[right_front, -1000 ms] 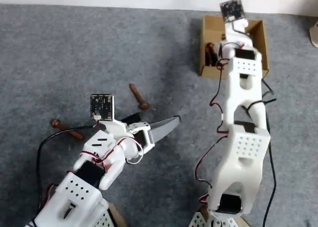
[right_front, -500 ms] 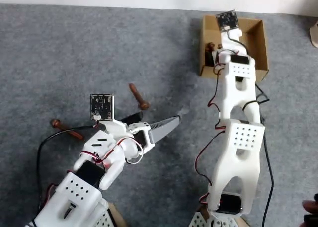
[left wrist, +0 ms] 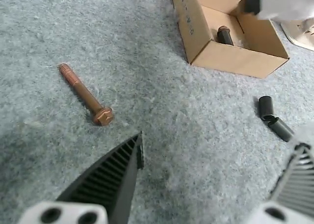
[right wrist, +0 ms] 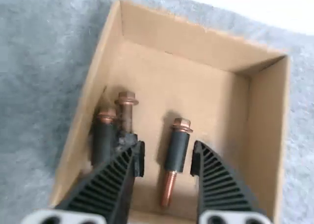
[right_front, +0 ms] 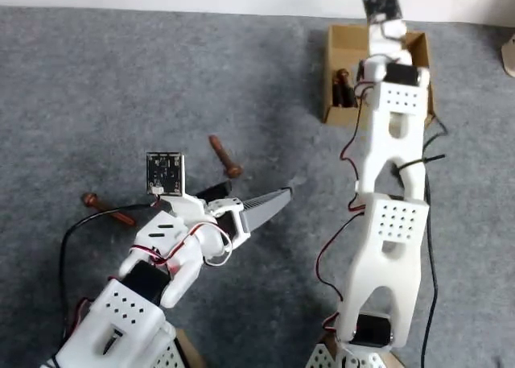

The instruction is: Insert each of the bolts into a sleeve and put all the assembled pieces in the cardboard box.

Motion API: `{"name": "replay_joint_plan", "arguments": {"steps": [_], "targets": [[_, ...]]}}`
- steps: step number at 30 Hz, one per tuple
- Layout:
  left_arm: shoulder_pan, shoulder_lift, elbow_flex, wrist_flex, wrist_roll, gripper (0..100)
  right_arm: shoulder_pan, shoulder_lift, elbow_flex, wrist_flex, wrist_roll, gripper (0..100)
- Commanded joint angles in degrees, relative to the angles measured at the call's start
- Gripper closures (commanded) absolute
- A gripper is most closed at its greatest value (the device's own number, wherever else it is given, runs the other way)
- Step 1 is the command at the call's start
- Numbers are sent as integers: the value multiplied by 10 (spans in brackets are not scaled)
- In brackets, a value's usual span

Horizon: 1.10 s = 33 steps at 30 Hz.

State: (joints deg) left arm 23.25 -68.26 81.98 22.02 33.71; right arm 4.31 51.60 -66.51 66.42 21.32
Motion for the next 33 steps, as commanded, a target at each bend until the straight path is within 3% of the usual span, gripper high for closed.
{"name": "replay_joint_plan", "arguments": {"steps": [1, 11, 25, 33], "targets": [[-4, -7, -5, -14, -1, 579, 0, -14, -108, 102, -19, 858], [-3, -7, -4, -14, 0, 579, 16, -14, -174, 343, -4, 858], [-3, -7, -4, -14, 0, 579, 189, -8, -153, 347, -4, 900], [-2, -7, -4, -14, 0, 579, 203, -9, -22, 346, -7, 900]]}}
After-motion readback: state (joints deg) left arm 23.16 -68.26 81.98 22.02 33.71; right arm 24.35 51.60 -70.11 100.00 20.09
